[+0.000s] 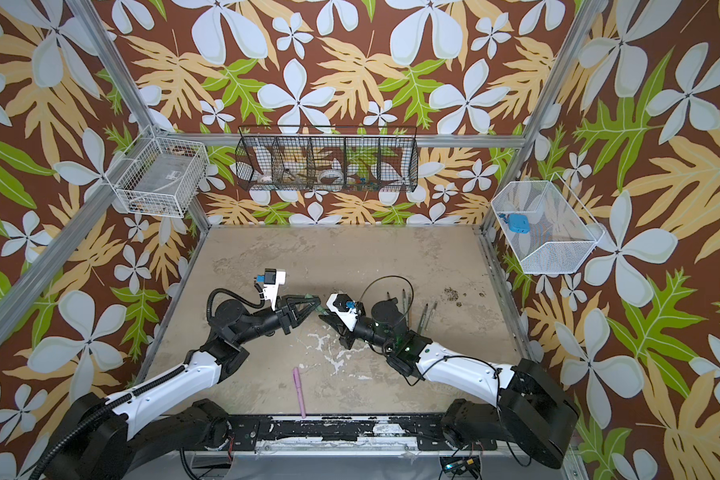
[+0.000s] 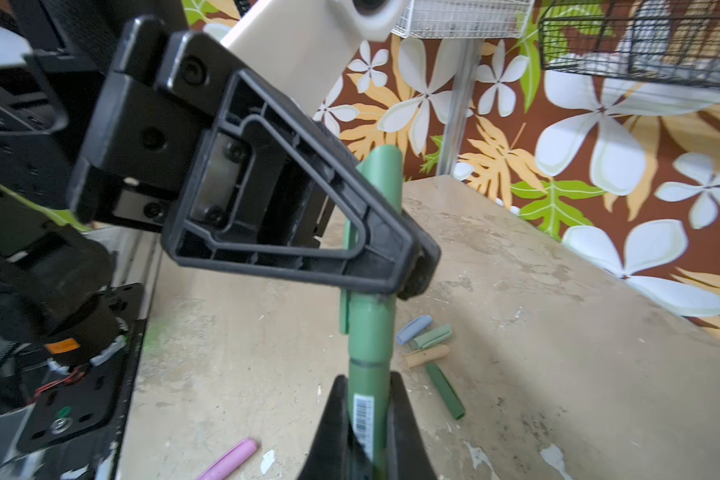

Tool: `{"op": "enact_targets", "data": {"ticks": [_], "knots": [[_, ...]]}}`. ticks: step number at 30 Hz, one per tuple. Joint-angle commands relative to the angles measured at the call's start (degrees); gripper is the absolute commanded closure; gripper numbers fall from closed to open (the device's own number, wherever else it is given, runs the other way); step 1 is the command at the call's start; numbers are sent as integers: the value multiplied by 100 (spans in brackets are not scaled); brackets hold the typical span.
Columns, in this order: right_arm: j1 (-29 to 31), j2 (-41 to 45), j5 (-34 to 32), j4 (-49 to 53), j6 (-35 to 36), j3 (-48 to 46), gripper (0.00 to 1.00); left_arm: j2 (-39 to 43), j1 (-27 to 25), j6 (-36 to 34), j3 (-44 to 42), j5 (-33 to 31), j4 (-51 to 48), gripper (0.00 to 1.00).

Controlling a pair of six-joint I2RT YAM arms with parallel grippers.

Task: Open the pen caps
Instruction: 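Draw left gripper with the cap away from the right gripper's uncapped pen, then lower cap to the cap pile with left gripper while right lowers pen beside pens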

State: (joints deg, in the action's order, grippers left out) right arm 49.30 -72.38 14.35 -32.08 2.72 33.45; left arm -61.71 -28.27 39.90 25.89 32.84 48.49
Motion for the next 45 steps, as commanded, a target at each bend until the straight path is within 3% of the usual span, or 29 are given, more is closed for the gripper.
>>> {"op": "enact_targets", "data": {"ticks": [1,5,11,16,20,26,28,34,45], "knots": [[285,-34,-1720,1693,450,-74,100,32,158,401,209,-690,1308,100],[440,37,-2406,1726,523,-76,100,92,336,613,306,-795,1217,100],[368,390,-1877,1534,421,-261,100,299,349,464,259,-1022,857,100],[-301,699,-1129,1247,-157,-513,100,457,347,358,-10,-2172,-153,100],[-994,815,-917,1134,-738,-665,100,442,349,422,-145,-3150,-1190,100],[-1300,561,-2065,1397,-1247,-619,100,251,349,563,-419,-4274,-2238,100],[-1482,372,-2075,1510,-1435,-555,100,-17,362,459,-339,-4475,-2585,100],[-1931,-209,-1718,1706,-1814,-366,100,-1150,700,308,35,-3913,-2879,100],[-2212,-1480,-1210,1907,-2132,108,99,-2246,841,59,544,-3502,-3242,100]]}}
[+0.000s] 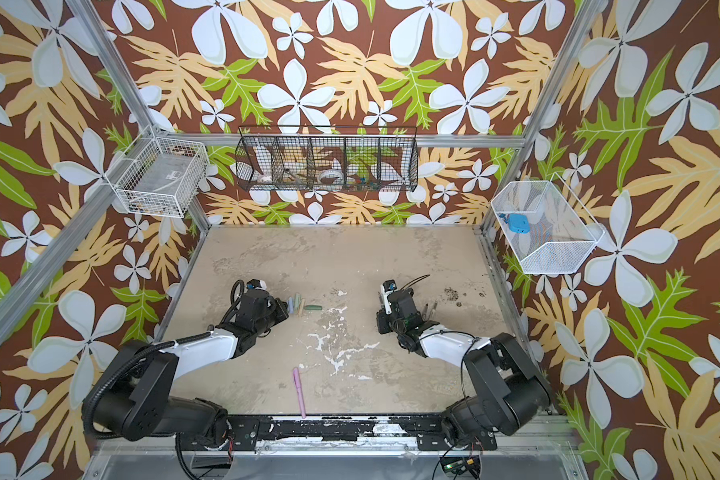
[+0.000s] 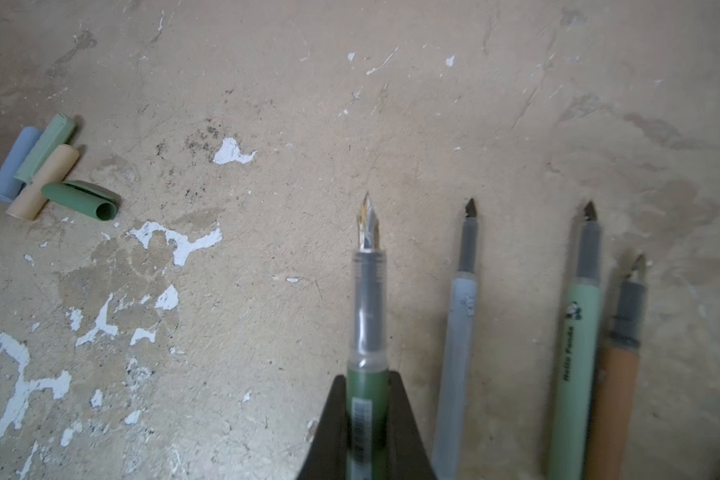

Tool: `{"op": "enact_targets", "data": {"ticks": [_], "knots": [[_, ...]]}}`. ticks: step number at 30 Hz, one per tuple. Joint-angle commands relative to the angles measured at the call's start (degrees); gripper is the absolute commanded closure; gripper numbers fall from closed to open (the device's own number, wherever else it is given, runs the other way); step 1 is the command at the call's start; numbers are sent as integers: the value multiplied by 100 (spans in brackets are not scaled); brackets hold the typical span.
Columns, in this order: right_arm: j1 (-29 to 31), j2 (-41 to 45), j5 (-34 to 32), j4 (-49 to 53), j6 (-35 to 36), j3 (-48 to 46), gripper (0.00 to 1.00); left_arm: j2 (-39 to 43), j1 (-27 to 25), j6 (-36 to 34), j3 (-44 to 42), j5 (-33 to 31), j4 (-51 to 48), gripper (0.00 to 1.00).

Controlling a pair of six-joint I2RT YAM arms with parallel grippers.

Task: Open the pen caps
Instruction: 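Lower cap to the cap pile with left gripper while right lowers pen beside pens, then release the green cap and pen, then move left gripper toward the pink pen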

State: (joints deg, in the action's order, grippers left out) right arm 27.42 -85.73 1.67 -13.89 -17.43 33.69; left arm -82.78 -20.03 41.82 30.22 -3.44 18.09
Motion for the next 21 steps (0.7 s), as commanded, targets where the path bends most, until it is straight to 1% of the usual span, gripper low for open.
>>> {"op": "enact_targets", "data": {"ticks": [1,6,10,15,17,21], "knots": [[-35,-216,18,117,-149,118,98,-207,13,-155,159,142,-254,100],[-57,-447,5,167,-199,214,98,-535,16,-235,320,247,-367,100],[-61,-544,72,181,-192,256,96,-749,20,-313,445,248,-466,100],[-61,-750,170,249,-123,359,96,-920,26,-369,525,210,-533,100],[-61,-809,159,272,-118,392,95,-924,25,-384,527,194,-534,95],[-61,-931,169,321,-96,463,85,-935,19,-405,541,243,-568,80]]}}
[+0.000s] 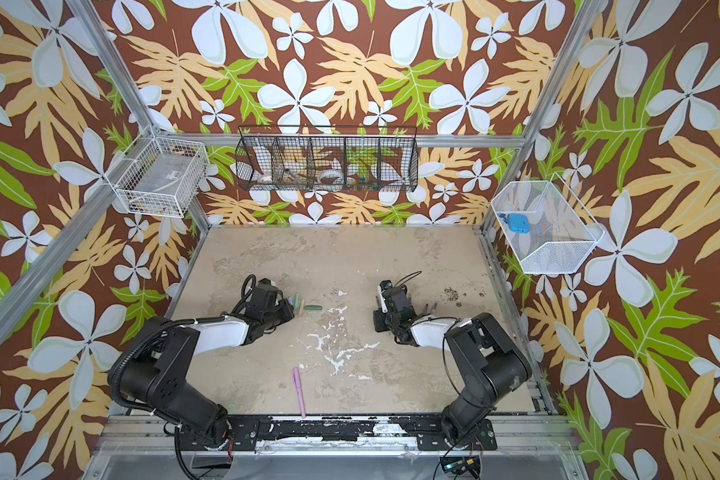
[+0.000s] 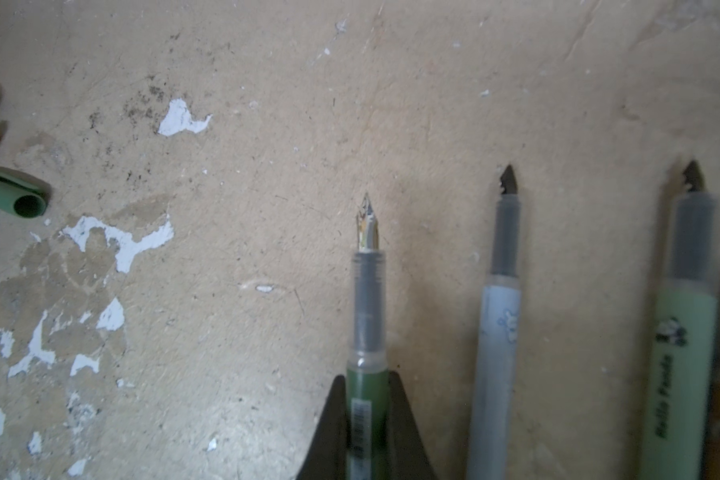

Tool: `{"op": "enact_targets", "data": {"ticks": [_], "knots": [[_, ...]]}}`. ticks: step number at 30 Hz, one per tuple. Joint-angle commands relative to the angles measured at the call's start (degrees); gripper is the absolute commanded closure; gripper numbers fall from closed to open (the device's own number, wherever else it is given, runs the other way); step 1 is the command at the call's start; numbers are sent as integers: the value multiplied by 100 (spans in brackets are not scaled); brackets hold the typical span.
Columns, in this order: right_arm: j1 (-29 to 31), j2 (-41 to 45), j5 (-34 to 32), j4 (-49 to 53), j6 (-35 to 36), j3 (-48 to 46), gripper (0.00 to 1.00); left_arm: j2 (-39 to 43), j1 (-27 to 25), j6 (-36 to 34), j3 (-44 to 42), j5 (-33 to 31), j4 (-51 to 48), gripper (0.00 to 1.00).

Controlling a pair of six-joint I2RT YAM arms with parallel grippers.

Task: Open the pen caps
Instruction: 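Release the green cap and pen, then move left gripper toward the pink pen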

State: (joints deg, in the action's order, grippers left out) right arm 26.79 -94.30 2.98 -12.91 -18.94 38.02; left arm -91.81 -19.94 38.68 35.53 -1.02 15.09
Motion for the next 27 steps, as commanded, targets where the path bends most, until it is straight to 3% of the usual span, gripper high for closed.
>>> {"op": "enact_targets", "data": {"ticks": [1,7,13,15,20,27], "knots": [[6,-84,36,221,57,30,83,-28,14,-96,7,-1,-269,78],[2,-28,32,231,72,41,74,78,16,-132,-3,89,-220,72],[2,919,181,-309,182,-415,61,476,6,-140,-242,529,220,60],[19,1327,270,-555,312,-612,60,778,-30,-182,-392,677,490,57],[35,2410,247,-971,398,-1131,56,1679,-294,-256,-650,327,508,50],[174,3169,501,-911,334,-1263,53,3093,-644,144,-1074,187,-169,45]]}}
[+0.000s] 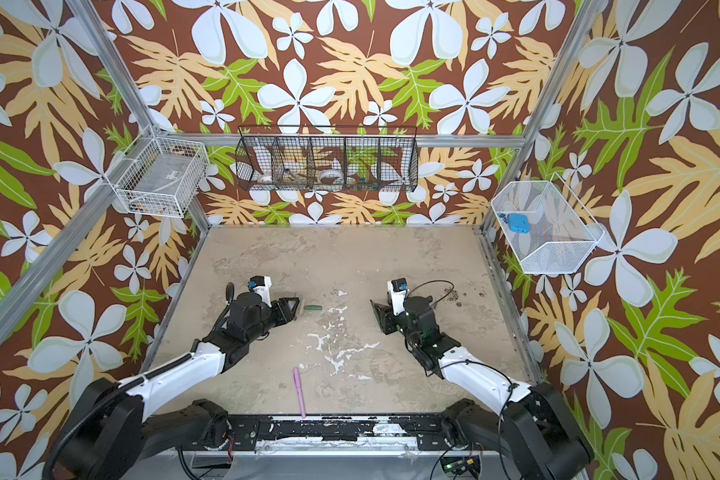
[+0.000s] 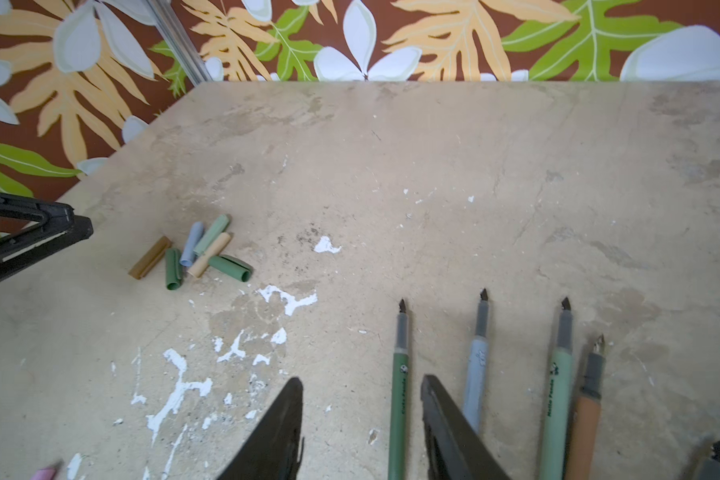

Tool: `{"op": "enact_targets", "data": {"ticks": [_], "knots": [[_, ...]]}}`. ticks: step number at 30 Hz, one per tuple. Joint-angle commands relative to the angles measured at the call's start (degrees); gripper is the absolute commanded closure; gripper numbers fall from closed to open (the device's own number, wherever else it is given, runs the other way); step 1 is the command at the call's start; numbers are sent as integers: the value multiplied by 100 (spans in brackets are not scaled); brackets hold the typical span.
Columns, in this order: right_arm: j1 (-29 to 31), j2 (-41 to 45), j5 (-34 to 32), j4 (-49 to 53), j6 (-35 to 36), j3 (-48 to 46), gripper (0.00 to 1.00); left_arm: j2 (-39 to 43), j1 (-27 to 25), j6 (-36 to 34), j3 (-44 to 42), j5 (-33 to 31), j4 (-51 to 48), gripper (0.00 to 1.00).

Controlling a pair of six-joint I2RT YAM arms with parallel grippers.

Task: Open the pen caps
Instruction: 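Release the green cap and pen, then move left gripper toward the pink pen, then lower left gripper over the pink pen and close on it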

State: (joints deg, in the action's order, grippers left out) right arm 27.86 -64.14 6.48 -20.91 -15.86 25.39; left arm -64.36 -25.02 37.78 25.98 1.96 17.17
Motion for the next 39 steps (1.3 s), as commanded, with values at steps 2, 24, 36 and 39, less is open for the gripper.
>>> {"op": "enact_targets", "data": {"ticks": [2,24,36,39], "knots": [[157,255,148,-47,-25,50,53,703,-309,428,-168,-189,-965,45],[668,-688,198,855,21,929,54,1991,-3673,2736,-379,-2001,-4703,48],[666,-570,-93,718,186,845,54,2210,-3829,2972,-1142,-1308,-3762,50],[668,-597,-142,740,215,844,54,2078,-3828,2968,-1210,-1237,-3567,50]]}}
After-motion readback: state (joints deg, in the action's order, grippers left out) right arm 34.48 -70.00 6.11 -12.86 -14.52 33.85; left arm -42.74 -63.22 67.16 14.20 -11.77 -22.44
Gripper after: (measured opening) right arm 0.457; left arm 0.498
